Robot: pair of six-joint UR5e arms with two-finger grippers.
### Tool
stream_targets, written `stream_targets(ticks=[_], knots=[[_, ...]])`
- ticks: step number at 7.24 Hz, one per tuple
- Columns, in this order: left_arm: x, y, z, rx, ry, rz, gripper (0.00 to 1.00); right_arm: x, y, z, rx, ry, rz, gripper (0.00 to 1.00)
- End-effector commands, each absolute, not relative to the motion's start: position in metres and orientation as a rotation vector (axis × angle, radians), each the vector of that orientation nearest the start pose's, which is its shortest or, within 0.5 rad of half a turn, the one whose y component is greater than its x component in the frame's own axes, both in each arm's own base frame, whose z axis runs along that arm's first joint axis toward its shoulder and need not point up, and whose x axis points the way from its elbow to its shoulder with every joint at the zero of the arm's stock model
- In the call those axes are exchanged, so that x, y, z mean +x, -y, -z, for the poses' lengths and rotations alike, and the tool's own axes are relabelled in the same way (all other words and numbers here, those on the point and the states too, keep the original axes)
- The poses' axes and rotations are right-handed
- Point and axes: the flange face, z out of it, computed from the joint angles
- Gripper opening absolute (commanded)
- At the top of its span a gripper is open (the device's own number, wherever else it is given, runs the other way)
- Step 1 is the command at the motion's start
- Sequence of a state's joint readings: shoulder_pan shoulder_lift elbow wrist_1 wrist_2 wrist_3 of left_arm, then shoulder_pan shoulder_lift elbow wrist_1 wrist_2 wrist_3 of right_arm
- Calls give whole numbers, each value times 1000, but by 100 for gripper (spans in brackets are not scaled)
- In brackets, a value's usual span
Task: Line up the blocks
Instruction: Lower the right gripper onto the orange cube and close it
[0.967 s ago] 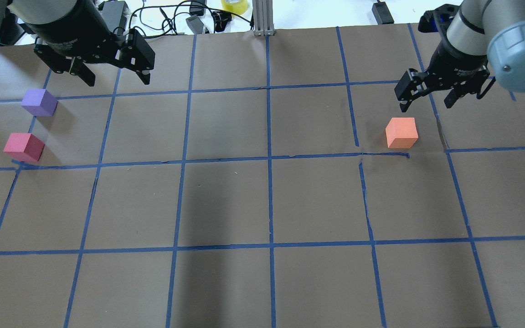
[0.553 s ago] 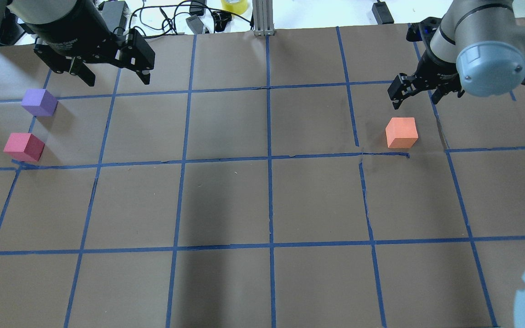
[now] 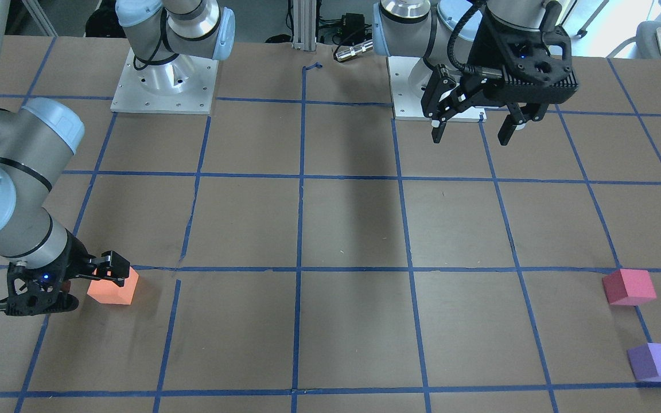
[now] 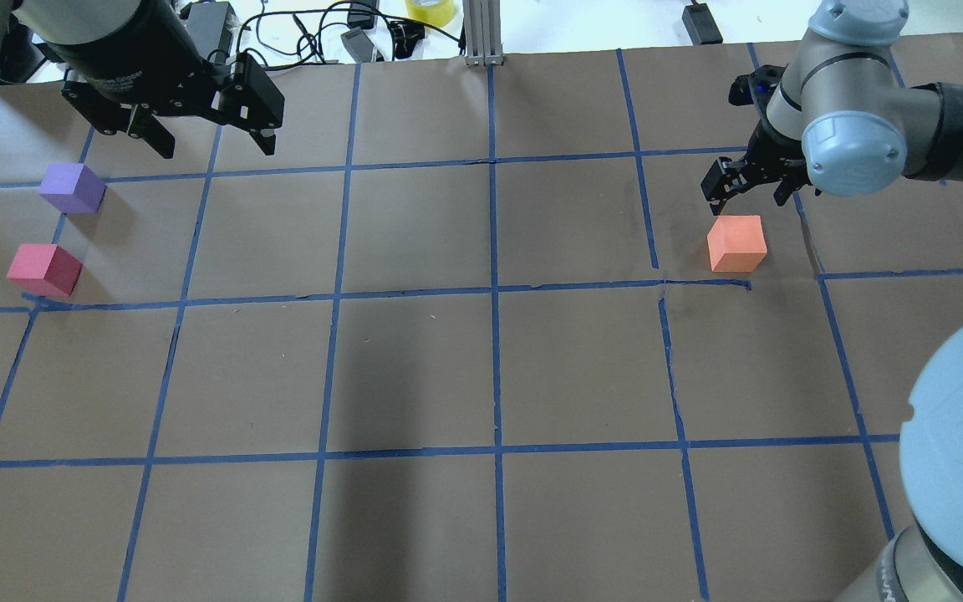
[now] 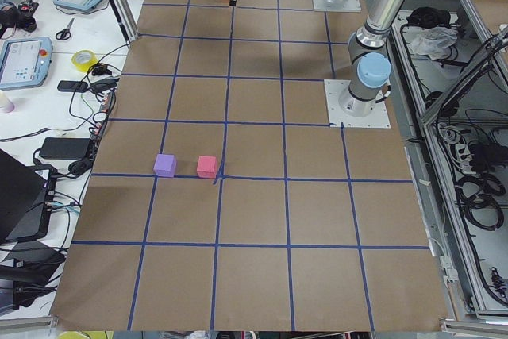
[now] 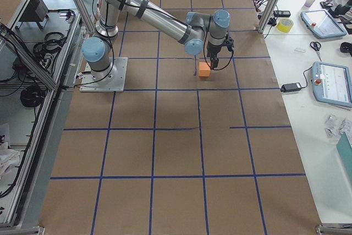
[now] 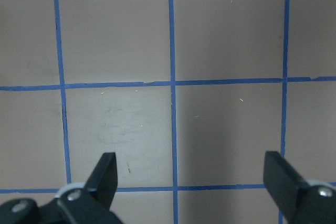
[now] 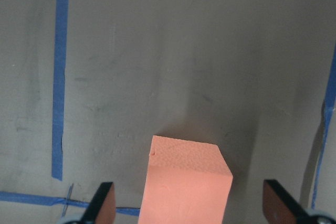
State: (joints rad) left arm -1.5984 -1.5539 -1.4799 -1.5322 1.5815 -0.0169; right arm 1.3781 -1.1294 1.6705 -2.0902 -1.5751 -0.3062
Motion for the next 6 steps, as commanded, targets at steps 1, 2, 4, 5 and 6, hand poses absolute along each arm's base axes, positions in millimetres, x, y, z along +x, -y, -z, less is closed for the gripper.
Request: stream_targets(ticks=[1,2,4,5,6], knots=[[-146,492,-545,16,-3126,229,100,8,630,-211,-171,-3145,-144,100],[-146,492,-545,16,-3126,228,100,5,630,-198,-178,-3164,-189,100],[-146,492,-545,16,-3126,228,100,-2,630,-191,-162,-3163,-209,100],[-146,492,-545,16,-3126,228,100,-1,629,-184,-158,-3145,-229,79],[-146,492,-545,16,-3126,228,100,-3,629,-179,-127,-3139,-250,26]])
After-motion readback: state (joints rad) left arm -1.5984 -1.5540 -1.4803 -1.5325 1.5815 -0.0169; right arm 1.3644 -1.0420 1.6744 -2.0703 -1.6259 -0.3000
